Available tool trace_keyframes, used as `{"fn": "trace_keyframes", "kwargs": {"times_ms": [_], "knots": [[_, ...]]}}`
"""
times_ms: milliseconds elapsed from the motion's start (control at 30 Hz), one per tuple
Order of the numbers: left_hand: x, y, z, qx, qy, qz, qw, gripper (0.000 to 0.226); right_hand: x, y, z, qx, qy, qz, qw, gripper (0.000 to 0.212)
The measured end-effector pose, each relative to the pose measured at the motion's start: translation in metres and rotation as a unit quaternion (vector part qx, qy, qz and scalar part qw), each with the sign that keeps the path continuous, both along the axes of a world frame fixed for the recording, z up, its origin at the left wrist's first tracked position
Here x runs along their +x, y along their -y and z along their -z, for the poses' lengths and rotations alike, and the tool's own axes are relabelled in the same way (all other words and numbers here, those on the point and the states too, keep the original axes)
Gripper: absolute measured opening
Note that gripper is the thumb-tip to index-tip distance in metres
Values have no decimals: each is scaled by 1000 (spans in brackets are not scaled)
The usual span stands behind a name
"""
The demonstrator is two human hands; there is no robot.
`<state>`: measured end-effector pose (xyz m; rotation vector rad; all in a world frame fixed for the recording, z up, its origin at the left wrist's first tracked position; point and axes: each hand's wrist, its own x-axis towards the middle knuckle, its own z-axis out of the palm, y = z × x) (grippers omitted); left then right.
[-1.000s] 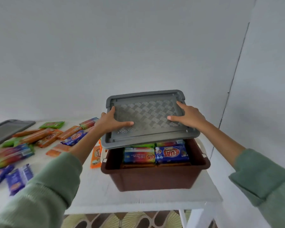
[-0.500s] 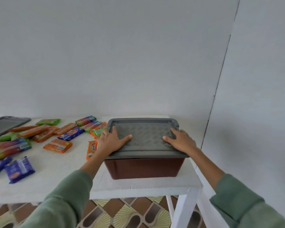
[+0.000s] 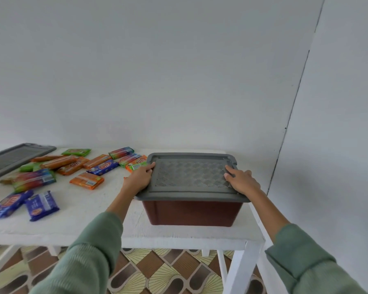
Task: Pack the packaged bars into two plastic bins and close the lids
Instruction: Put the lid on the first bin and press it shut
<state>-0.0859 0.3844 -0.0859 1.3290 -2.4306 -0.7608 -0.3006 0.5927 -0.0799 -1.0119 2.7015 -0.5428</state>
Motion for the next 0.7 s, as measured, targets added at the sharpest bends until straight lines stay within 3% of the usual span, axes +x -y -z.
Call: {"fn": "trace_keyframes", "kwargs": {"times_ms": [367,467,600,700], "knots": [[0,0,0,-7,23,22,999,51,1,6,-5,-119,110,55,985,49],[-2,1,0,-8,42,17,999,50,12,6,-9,-121,55,78,988,43],[-3,-3,-1,-27,66,6,997,49,40,9,-10,-73,-126,68,987,35],[-4,-5,1,-49,71,-2,996,49,41,6,-8,-55,-158,39,985,41]]}}
